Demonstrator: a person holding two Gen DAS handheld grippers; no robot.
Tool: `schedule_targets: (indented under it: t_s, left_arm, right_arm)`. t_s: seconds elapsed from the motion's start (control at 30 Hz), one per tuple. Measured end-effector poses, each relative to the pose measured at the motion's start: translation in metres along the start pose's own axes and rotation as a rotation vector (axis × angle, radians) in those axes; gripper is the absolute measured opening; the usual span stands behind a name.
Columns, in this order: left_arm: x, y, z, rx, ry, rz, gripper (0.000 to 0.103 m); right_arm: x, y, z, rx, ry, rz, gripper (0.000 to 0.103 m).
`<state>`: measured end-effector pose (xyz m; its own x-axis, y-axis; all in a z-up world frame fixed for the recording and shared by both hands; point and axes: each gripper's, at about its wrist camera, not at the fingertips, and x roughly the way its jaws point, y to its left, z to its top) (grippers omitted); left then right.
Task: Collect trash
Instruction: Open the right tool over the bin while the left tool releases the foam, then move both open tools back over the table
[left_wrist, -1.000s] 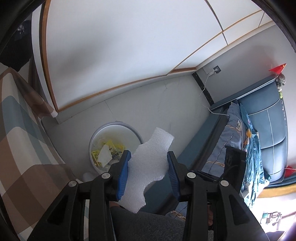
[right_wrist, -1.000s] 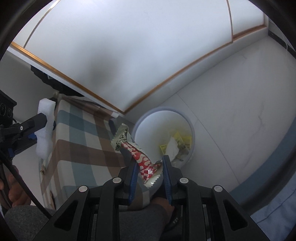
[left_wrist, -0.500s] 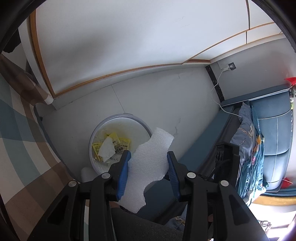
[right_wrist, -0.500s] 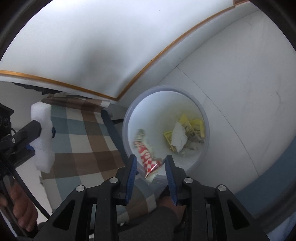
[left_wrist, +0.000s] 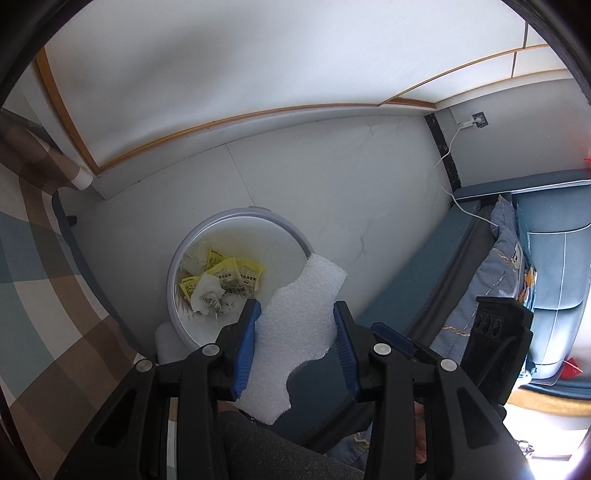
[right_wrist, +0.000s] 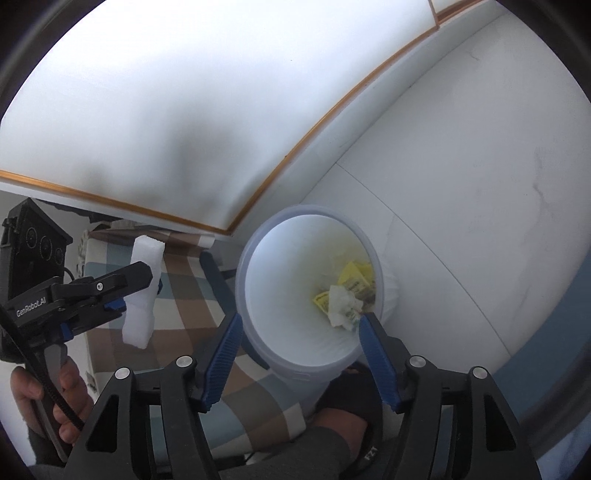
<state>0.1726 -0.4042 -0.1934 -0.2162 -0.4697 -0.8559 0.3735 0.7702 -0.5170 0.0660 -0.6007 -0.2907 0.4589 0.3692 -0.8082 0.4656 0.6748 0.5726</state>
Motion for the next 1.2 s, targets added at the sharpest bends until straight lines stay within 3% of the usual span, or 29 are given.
schedule_targets:
  t_s: [0.3,0.43,0.47,0.63,0.8,1.2]
  left_arm:
    - [0.022,-0.002,0.005,-0.019,0.068,0.062,0.041]
    - [0.019,-0.007,0.004,-0.004,0.053,0.088,0.059]
    - [0.015,-0.007,0.004,0.002,0.040,0.089,0.060]
    - [-0.017,-0.011,-0.002,0.045,-0.095,0.132,0.060]
    - [-0.063,-0.017,-0.019,0.083,-0.256,0.213,0.070]
    - [-0.148,-0.010,-0.067,0.045,-0.506,0.291,0.071]
  right_arm:
    - [-0.011,-0.005,-0.001,0.010,-0.024,-0.008,0.068]
    - [-0.012,-0.006,-0.002,0.014,-0.031,-0.017,0.069]
    - [-0.013,-0.006,-0.002,0.017,-0.032,-0.016,0.069]
    - [-0.020,0.000,-0.005,0.001,-0.041,-0.020,0.071]
    - [-0.033,0.011,-0.006,-0.020,-0.064,-0.008,0.073]
    - [-0.086,0.076,-0.010,-0.135,-0.210,0.058,0.077]
